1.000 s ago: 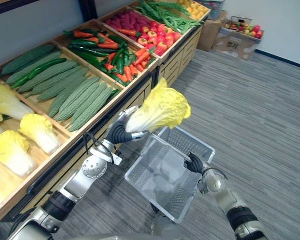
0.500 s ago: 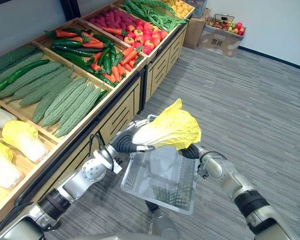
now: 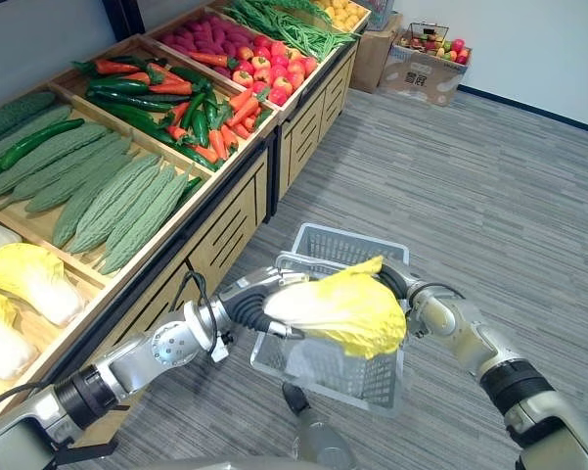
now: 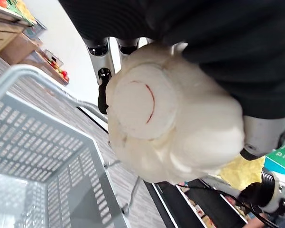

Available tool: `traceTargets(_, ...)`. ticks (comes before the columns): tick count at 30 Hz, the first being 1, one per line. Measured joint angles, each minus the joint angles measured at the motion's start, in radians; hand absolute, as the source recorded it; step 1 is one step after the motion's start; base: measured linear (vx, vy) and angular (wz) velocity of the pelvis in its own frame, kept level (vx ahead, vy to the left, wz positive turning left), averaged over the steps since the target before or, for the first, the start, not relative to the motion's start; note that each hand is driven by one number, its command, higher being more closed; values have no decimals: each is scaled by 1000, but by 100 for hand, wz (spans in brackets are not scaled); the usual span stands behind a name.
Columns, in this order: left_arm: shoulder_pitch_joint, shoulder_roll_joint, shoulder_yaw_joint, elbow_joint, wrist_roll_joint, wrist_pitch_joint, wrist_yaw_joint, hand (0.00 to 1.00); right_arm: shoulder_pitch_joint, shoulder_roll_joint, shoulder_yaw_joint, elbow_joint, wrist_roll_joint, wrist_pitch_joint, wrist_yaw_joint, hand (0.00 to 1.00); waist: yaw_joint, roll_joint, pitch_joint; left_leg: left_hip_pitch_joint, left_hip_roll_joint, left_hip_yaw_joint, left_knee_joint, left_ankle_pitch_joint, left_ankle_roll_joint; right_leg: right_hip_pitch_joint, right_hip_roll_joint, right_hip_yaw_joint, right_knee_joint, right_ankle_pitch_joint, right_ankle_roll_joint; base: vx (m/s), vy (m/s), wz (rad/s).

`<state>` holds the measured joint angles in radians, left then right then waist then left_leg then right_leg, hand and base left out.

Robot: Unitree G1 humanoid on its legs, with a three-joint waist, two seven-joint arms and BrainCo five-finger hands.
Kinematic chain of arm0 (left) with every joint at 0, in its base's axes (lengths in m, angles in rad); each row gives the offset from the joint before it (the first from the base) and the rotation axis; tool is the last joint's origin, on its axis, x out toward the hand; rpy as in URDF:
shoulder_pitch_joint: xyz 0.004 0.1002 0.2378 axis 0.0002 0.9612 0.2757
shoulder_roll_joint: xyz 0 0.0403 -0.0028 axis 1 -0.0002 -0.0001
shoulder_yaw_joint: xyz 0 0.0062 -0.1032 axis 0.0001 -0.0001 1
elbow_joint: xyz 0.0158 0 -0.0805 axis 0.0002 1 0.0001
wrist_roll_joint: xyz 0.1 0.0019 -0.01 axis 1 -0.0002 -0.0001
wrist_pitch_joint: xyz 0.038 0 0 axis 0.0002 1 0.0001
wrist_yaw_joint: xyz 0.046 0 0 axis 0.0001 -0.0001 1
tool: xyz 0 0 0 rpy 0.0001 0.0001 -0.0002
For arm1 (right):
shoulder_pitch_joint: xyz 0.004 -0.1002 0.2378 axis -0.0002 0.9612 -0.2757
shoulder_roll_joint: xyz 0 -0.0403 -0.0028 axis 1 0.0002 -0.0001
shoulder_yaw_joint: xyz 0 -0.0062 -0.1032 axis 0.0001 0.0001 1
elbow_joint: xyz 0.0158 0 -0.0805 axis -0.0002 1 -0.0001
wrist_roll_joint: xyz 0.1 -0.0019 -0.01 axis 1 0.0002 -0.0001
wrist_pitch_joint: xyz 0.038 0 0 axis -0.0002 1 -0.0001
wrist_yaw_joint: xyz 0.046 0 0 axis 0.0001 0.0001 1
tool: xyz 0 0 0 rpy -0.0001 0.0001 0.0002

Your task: Pick vegetable in the basket

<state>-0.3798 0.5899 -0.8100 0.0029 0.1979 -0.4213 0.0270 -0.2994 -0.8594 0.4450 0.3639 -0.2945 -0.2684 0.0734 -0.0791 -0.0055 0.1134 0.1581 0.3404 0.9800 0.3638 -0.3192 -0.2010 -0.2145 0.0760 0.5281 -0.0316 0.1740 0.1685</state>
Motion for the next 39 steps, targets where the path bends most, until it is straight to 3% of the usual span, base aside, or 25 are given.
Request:
traceTargets(9, -45, 54, -136, 6, 24, -31, -35, 100, -44, -2, 0, 5, 0, -5, -2, 100, -10, 4, -3, 4, 2, 23, 9, 0, 0, -3, 1, 7, 0, 1, -1, 1, 8, -3)
traceTargets(18, -59, 33, -168, 185, 179, -38, -35, 100, -100, -7, 29, -11, 0, -26, -1, 100, -39, 18, -11, 21, 3, 53, 13, -7, -3, -2, 11, 30, 2, 1, -1, 2, 16, -8)
traceTargets(25, -61, -60, -149, 352, 263, -29, -21, 100, -130, -8, 98, -53, 22, -41, 6, 100, -51, 18, -12, 32, 5, 78, 14, -10, -7, -6, 21, 48, 2, 4, -5, 5, 20, -9)
traceTargets(30, -78, -145, -61, 458, 334, 24, 40, 100, -132, -9, 101, -88, 37, -42, 23, 100, -53, 18, -12, 36, 8, 80, 13, -10, -8, -7, 27, 53, 2, 4, -5, 6, 12, -5)
traceTargets(39, -94, -237, 44, 533, 334, 65, 85, 100, -132, -8, 127, -142, 77, -45, 71, 100, -52, 18, -12, 35, 8, 77, 7, -10, -7, -7, 26, 48, 2, 4, -5, 0, 0, 0)
